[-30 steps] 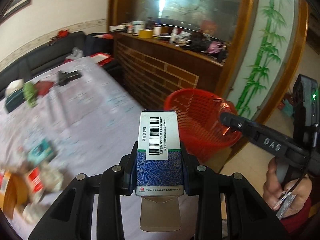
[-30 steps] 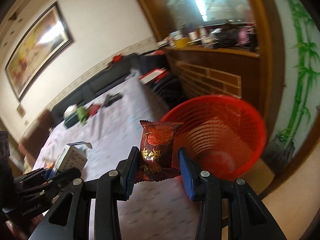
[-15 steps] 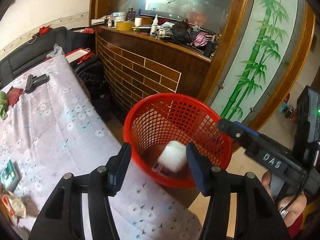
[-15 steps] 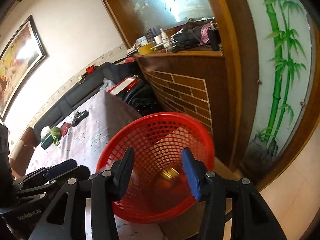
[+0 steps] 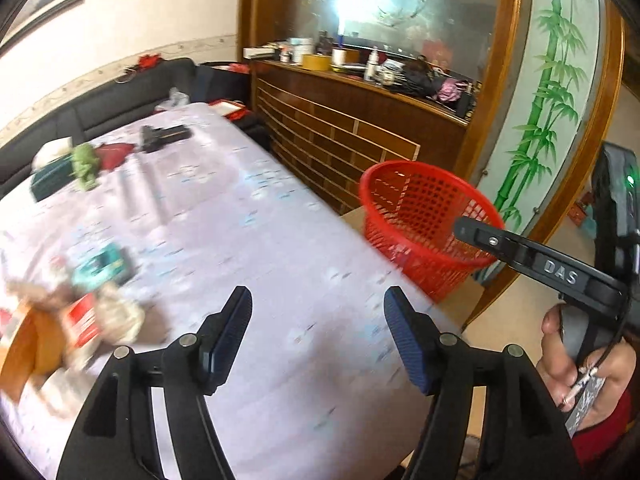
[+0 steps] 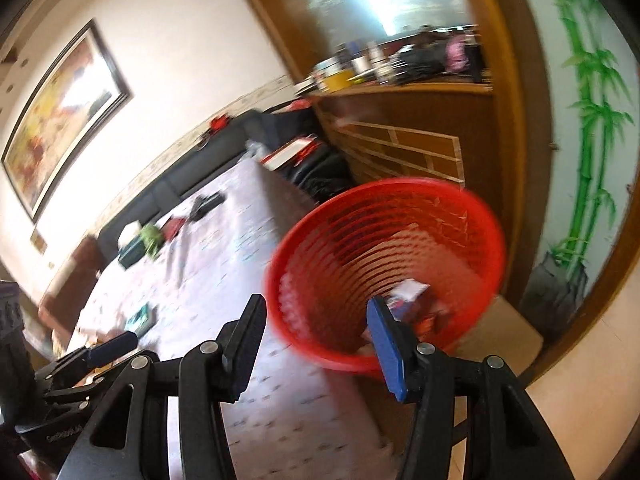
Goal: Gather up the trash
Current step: 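Grasp the tall orange box with left tool while right tool grasps white cloth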
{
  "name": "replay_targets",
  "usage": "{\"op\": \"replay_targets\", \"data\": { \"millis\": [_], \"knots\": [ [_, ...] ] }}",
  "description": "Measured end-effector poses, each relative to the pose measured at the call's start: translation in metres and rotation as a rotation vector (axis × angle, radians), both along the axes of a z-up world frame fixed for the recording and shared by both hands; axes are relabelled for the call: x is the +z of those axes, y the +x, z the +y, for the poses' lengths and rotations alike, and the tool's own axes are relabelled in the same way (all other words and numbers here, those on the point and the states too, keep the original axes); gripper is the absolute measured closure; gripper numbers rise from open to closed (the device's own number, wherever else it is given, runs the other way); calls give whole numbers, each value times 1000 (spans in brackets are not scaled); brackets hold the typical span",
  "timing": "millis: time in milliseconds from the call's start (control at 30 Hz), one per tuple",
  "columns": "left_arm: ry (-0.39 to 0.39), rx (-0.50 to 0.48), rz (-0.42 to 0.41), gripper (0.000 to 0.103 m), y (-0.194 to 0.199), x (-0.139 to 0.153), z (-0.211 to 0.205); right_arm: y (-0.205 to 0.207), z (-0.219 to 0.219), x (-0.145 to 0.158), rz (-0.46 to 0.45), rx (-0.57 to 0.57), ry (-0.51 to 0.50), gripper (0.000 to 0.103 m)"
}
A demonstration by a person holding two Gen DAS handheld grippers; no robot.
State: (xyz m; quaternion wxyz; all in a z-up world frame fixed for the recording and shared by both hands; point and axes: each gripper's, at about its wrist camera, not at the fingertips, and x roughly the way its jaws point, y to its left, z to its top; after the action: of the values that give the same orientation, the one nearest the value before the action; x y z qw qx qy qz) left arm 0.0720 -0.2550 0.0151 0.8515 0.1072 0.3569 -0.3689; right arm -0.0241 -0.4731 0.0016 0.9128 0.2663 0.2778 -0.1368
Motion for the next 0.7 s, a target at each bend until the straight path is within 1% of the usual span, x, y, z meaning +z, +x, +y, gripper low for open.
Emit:
{"op": "replay_targets", "data": {
  "millis": [67, 200, 300, 367, 433, 500, 700],
  "knots": [
    [-7, 17, -1, 35, -3, 0, 20, 7, 17, -1, 8, 32, -7, 46],
    [-23, 60, 9, 35, -7, -1, 63, 28, 62, -3, 30, 132, -21, 46],
    [-33, 107, 8, 35, -8, -2, 99, 39, 93, -4, 46, 194, -45, 44],
    [-51, 146, 12, 35, -8, -1, 124, 46, 114, -6, 61, 238, -58, 41],
    [-63, 189, 14, 34, -8, -1, 151, 55, 135, -9, 80, 284, -66, 40],
    [-66, 230, 9, 34, -7, -1, 173, 64, 154, -12, 97, 327, -71, 40],
    [-83, 392, -10, 34, 6, 0, 251, 84, 209, -17, 135, 449, -80, 40]
  ]
}}
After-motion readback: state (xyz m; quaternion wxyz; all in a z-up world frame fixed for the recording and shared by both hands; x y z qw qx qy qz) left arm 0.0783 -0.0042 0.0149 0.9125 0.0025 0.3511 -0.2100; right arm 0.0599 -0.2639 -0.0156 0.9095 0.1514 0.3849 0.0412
